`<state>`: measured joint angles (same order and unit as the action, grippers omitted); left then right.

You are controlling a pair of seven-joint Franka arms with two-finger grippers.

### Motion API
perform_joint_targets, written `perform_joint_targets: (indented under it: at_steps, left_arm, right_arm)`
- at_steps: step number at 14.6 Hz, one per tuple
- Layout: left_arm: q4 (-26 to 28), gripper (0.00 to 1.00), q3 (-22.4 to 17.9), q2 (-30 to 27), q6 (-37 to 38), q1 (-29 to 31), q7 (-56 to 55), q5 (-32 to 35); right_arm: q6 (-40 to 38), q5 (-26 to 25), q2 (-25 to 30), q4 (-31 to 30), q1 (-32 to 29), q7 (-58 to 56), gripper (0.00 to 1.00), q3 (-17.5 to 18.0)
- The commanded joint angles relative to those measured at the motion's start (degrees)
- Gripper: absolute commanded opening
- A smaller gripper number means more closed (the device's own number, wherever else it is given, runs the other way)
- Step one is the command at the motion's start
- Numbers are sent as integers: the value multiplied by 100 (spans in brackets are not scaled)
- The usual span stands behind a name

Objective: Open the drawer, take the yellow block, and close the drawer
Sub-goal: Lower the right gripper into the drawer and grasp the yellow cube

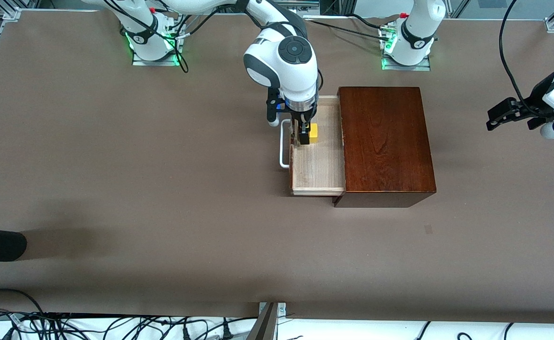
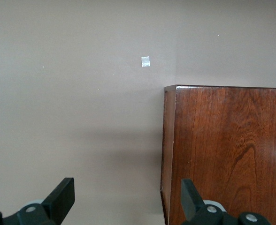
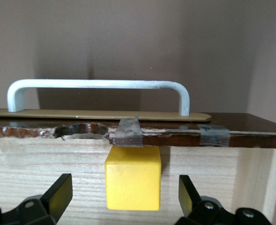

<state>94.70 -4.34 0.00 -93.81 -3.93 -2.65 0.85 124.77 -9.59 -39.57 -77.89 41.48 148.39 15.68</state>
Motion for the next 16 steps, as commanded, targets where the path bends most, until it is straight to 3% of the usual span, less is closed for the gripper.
perform_joint_targets:
  at_steps: [1, 6, 7, 9, 10, 12, 16]
  left_arm:
    - [-224, 100, 30, 132, 38, 68, 134, -94]
    - [-224, 100, 30, 132, 38, 59, 125, -94]
    - [-224, 100, 30, 141, 30, 59, 125, -94]
    - [-224, 100, 30, 132, 38, 68, 125, -94]
    - [-224, 100, 30, 141, 38, 59, 116, -94]
    - [-224, 100, 30, 141, 38, 68, 116, -103]
    - [-224, 100, 30, 141, 38, 59, 107, -112]
  right_arm:
    - [65, -140, -200, 213, 211, 155, 100, -153]
    - [82, -104, -341, 213, 238, 164, 100, -153]
    - [100, -104, -393, 213, 238, 164, 87, -153]
    - [144, -113, -394, 213, 238, 147, 23, -153]
    - [135, -104, -376, 213, 238, 129, 1, -153]
    - [-48, -69, -350, 440, 194, 129, 0, -145]
    - [-1531, 193, -298, 1652, 132, -107, 0, -109]
